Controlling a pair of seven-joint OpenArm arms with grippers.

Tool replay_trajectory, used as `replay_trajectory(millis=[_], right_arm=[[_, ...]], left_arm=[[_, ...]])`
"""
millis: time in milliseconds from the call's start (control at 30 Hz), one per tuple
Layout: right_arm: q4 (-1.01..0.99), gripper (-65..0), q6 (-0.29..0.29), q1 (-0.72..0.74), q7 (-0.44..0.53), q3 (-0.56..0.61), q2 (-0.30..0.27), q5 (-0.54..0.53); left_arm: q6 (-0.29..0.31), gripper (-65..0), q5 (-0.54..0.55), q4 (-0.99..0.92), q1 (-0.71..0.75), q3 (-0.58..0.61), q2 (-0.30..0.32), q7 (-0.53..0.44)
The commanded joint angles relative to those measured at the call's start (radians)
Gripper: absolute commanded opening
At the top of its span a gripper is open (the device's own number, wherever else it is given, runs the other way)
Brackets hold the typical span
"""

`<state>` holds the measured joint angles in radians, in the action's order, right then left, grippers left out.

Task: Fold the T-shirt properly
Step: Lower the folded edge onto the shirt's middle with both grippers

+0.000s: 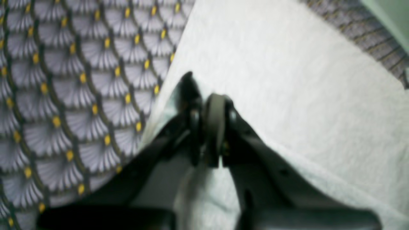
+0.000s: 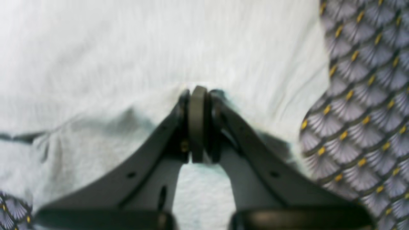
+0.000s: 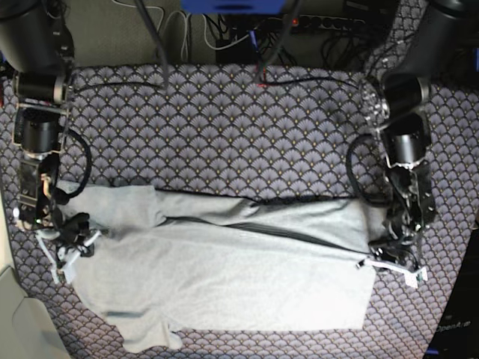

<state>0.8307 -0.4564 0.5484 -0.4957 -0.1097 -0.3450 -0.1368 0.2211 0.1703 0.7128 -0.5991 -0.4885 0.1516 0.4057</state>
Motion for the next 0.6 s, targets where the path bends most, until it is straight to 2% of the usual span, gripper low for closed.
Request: replay_trajectory(millis=[0, 100, 233, 367, 567], right_arm=[[0.017, -65.0, -0.002, 0.035, 0.018, -0.003, -0.026, -0.010], [0.016, -65.0, -0.002, 0.049, 0.018, -0.002, -0.030, -0.010], [0.016, -65.0, -0.002, 0.055, 0.018, -0.002, -0.030, -0.010], [0.016, -65.0, -0.002, 0.074, 0.019, 0.005, -0.030, -0.010], [0.016, -65.0, 0.003, 0.104, 0.058, 0.135, -0.049, -0.010]], left_arm=[[0.002, -64.6, 0.007, 0.018, -0.043, 0.001, 0.015, -0.023], [0.002, -64.5, 0.005, 0.018, -0.061, 0.006, 0.016, -0.023], [0.002, -64.5, 0.007, 0.018, -0.063, 0.090, 0.018, -0.031], [0.002, -64.5, 0.007, 0.018, -0.063, 0.123, 0.018, -0.032], [0.002, -64.5, 0.007, 0.024, -0.083, 0.123, 0.019, -0.031]])
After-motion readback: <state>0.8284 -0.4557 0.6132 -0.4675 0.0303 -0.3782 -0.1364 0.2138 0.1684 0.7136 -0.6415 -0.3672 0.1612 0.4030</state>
